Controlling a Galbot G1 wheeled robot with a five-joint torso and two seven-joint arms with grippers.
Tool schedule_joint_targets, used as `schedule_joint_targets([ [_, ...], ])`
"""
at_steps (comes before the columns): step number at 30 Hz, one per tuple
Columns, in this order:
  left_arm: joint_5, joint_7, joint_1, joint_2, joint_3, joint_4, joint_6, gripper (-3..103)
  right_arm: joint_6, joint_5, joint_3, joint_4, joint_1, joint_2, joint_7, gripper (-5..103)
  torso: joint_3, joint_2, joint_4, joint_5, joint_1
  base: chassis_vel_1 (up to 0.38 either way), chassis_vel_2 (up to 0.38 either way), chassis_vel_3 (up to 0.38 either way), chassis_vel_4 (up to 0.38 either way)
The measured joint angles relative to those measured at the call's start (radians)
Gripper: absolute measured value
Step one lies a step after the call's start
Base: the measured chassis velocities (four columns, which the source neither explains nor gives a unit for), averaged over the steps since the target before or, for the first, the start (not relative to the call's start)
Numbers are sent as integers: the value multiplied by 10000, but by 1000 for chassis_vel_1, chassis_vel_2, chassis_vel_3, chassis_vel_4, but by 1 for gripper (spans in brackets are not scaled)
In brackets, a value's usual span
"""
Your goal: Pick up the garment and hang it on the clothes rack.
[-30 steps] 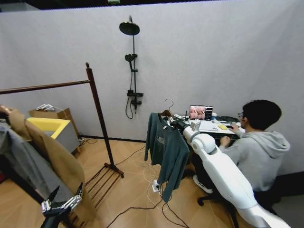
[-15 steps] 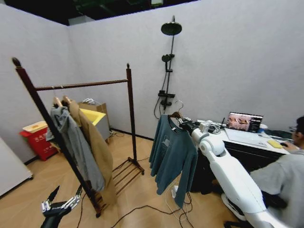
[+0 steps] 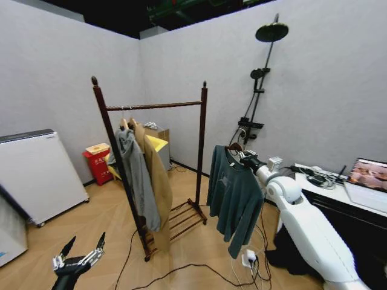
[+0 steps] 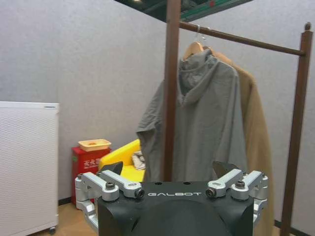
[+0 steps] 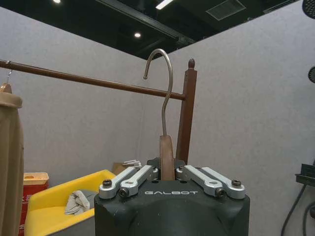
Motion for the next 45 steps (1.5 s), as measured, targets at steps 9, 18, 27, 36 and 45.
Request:
schedule_joint_targets([
  [9, 0, 0, -1, 0, 0, 0, 0, 100, 138, -42, 263, 80, -224, -72, -258, 10, 0, 0, -8, -3, 0, 28, 27, 29, 25],
  [18, 0, 0, 0, 0, 0, 0, 0, 100, 160, -116, 125, 326, -371, 99, -227, 10, -1, 1, -5, -2, -2, -9, 12, 14, -11],
  [27, 0, 0, 0, 0, 0, 0, 0, 100, 150, -121, 37, 518, -447, 176, -156, 10, 1, -2, -3, -3, 3, -85, 91, 100, -96],
  [36, 0, 0, 0, 0, 0, 0, 0, 100, 100, -115, 28, 566, -463, 161, -128, 10, 0, 0, -4, -2, 0, -69, 77, 85, -76],
  [45, 0, 0, -1, 0, 0, 0, 0, 100, 80, -140, -50, 508, -437, 234, -110, 10, 1, -1, -4, -2, 1, -64, 100, 100, -71],
])
